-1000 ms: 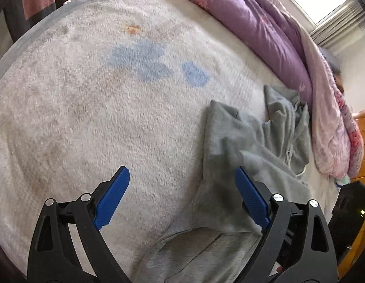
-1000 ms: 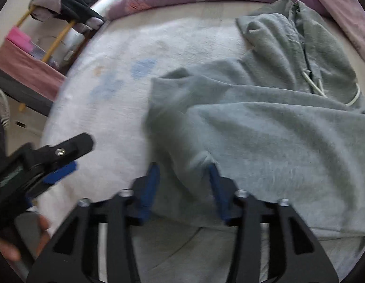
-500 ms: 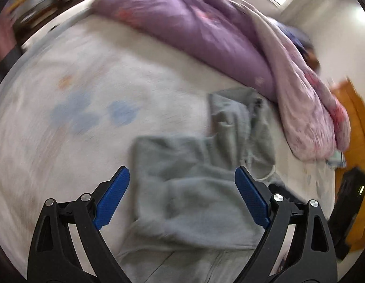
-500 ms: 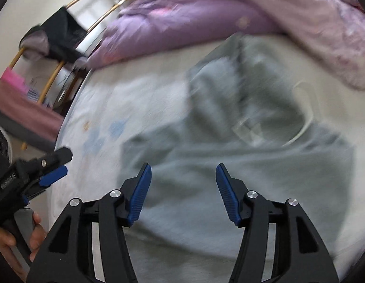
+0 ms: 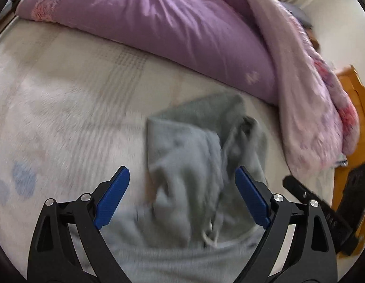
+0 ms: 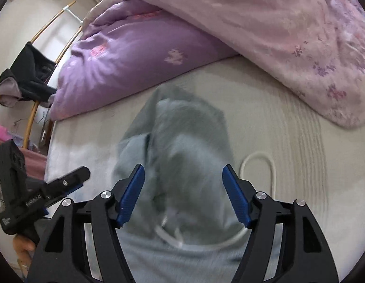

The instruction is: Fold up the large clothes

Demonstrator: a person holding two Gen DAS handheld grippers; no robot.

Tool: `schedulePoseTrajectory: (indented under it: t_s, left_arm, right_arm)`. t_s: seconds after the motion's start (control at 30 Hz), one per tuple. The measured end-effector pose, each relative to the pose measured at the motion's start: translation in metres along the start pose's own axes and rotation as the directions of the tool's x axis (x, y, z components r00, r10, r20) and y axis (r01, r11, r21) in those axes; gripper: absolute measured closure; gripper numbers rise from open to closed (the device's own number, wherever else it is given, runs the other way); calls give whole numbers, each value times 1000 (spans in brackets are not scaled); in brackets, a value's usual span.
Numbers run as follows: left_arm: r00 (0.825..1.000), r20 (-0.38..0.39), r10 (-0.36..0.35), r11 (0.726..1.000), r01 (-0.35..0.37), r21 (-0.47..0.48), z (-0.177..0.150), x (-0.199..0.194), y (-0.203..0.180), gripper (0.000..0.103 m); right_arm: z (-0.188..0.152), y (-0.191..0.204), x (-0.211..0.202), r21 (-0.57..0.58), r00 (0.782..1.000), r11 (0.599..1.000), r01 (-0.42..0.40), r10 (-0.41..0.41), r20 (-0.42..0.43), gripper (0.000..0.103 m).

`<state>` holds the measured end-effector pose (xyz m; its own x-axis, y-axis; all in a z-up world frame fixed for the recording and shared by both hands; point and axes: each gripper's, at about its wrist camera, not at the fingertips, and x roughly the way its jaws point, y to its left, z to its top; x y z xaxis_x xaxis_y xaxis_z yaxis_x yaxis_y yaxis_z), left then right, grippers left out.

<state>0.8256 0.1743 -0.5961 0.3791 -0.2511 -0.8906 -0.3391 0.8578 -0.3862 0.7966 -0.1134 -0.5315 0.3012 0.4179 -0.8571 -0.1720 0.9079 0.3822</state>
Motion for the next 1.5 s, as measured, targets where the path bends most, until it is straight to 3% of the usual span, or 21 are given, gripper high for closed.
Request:
schedulePoseTrajectory:
  t_s: [0.07, 0.1, 0.27, 0.37, 0.47, 0.53, 0.57, 0.6, 0.63, 0.67, 0.8, 0.9, 1.0, 1.13, 1.2, 1.27, 1.33, 1.4, 1.47, 1.5]
  left_arm:
    - [1000, -15, 2, 999, -2, -41, 12, 16, 8, 12]
    - [1000, -23, 5, 999, -7, -50, 17, 27, 11, 12]
    - [999, -42, 33, 999, -34, -8, 23, 67, 14, 12]
    - [999, -19, 42, 998, -41, 41, 23, 80, 12, 12]
    - [998, 4, 62, 995, -62, 74, 24, 87, 12, 16]
    - [994, 32, 102, 988, -105, 115, 25, 89, 9, 29]
    - [992, 44, 120, 981, -125, 148, 25, 90, 5, 52]
    - [994, 51, 100, 979, -108, 175, 24, 88, 3, 63]
    - [996, 58, 70, 978, -80, 191, 23, 84, 1, 83]
    - [996, 69, 60, 977, -73, 198, 22, 80, -1, 83]
    - [977, 206, -51, 962, -7, 273, 0, 24, -7, 84]
    - [946, 298, -128, 947, 27, 321, -30, -31, -2, 84]
    - [930, 324, -172, 941, 57, 335, -73, -74, 14, 84]
    - [957, 255, -139, 952, 57, 302, -144, -101, 40, 80]
    - [978, 184, -100, 965, 51, 256, -176, -101, 50, 73]
    - [992, 119, -40, 983, 17, 185, -212, -105, 71, 62]
    - [997, 75, -6, 993, -2, 118, -234, -110, 86, 54]
    - [998, 69, 10, 999, -13, 44, -247, -125, 100, 54]
    - [994, 111, 9, 1000, -8, -3, -250, -143, 105, 47]
    - [989, 147, 7, 1000, -5, -16, -248, -153, 103, 46]
  right_arm:
    - [1, -4, 17, -41, 999, 998, 47, -47, 1, 33]
    - [0, -13, 30, -25, 1000, 999, 30, -30, 0, 33]
    - [2, -59, 47, 164, 986, 975, -153, 139, 93, 29]
    - [1, -65, 68, 158, 976, 963, -216, 207, 72, 27]
    - [0, -68, 71, 140, 949, 942, -304, 287, 131, 31]
    - [-1, -67, 73, 126, 941, 936, -328, 312, 134, 44]
    - [-1, -69, 75, 127, 933, 928, -351, 335, 129, 60]
    - [-1, -69, 72, 122, 928, 924, -363, 346, 140, 68]
    - [-1, -68, 66, 110, 926, 925, -364, 346, 152, 83]
    - [-2, -65, 59, 95, 926, 929, -358, 339, 168, 91]
    - [-4, -46, 15, 3, 910, 936, -352, 341, 236, 93]
    - [-22, -28, -35, -115, 891, 931, -345, 364, 271, 93]
    - [-54, -18, -83, -194, 893, 924, -331, 373, 251, 93]
    - [-126, -14, -124, -233, 937, 930, -283, 320, 140, 93]
    - [-161, -13, -131, -229, 976, 955, -187, 207, 63, 82]
    - [-192, -24, -134, -174, 991, 976, -130, 130, -8, 66]
    - [-213, -35, -142, -99, 991, 987, -123, 118, -57, 65]
    - [-226, -43, -162, -36, 993, 993, -112, 110, -48, 64]
    - [-229, -40, -184, -19, 996, 996, -92, 91, -12, 51]
    - [-228, -35, -196, -12, 995, 995, -97, 97, 14, 49]
